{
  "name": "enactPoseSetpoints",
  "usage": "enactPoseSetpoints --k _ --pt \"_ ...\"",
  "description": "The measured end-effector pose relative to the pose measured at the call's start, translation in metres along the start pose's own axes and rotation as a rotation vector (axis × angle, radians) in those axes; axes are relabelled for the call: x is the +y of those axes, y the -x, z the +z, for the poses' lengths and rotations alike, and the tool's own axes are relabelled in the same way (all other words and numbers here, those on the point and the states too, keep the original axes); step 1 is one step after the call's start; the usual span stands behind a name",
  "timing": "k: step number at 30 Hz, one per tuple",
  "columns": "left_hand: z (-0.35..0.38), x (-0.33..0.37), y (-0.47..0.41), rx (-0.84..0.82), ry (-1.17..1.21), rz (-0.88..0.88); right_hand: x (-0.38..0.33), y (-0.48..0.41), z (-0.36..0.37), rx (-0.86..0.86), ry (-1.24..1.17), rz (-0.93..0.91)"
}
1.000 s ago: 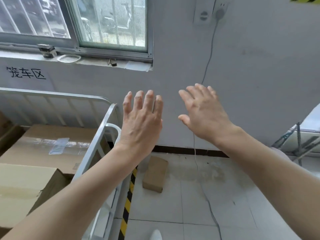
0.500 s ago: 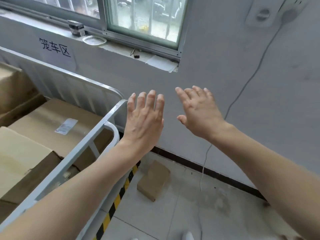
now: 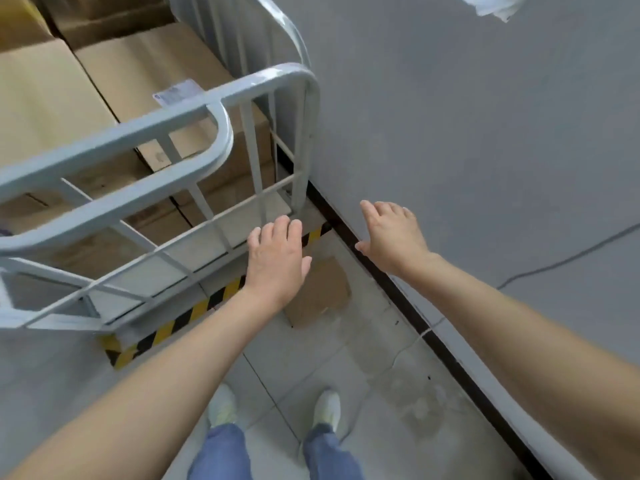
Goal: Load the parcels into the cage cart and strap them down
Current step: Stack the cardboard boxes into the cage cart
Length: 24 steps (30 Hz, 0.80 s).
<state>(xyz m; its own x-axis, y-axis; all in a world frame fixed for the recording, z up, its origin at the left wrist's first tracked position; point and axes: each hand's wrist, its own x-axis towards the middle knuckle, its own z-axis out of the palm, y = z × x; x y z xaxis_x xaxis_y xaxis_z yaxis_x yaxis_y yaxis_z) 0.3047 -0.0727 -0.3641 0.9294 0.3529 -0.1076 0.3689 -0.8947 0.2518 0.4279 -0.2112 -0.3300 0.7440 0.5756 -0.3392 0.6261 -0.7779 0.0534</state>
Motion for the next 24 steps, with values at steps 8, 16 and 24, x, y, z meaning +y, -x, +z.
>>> enactPoseSetpoints --k 8,16,24 --pt "0.222 -0.053 -0.032 -0.231 0.579 -0.609 0.029 -0.093 0.234 -0.288 -0.126 0.019" --pt "0.418 -0.102 -0.077 -0.374 0.748 -0.877 0.038 -0.18 0.432 -0.333 -0.407 0.268" --pt "0.518 -0.123 -0.11 -0.477 0.98 -1.083 0.045 -0.238 0.535 -0.375 -0.78 0.584"
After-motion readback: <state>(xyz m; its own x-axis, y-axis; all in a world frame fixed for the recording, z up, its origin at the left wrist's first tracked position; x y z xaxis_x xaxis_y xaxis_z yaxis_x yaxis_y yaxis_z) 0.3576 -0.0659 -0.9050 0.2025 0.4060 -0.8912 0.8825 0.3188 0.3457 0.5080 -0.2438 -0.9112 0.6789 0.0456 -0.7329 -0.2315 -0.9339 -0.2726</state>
